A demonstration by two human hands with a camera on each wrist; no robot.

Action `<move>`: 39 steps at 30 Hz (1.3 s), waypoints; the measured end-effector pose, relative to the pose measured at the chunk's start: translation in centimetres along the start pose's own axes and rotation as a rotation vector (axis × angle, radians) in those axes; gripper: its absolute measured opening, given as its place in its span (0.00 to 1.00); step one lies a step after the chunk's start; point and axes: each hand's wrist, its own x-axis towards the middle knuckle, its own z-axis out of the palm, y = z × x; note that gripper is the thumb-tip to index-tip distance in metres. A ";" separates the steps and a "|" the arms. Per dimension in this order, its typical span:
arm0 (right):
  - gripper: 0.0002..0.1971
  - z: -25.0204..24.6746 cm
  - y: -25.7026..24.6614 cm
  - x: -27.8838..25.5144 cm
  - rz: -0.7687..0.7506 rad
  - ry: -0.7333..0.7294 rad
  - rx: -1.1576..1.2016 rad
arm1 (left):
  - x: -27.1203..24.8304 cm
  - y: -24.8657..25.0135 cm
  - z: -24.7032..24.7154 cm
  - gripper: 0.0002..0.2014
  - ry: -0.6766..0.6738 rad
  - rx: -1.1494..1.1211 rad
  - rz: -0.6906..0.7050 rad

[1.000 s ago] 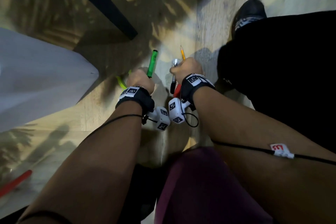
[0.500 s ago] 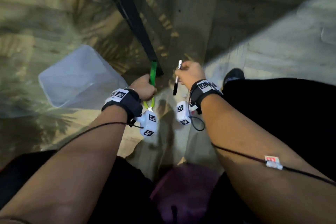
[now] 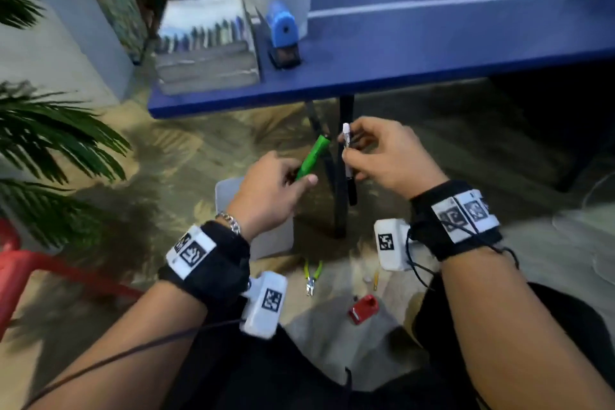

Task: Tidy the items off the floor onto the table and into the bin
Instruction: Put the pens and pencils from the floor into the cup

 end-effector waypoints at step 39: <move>0.06 -9.1 -19.1 6.7 -0.399 0.137 -0.017 | 23.7 5.0 -19.0 0.22 0.407 0.315 -0.162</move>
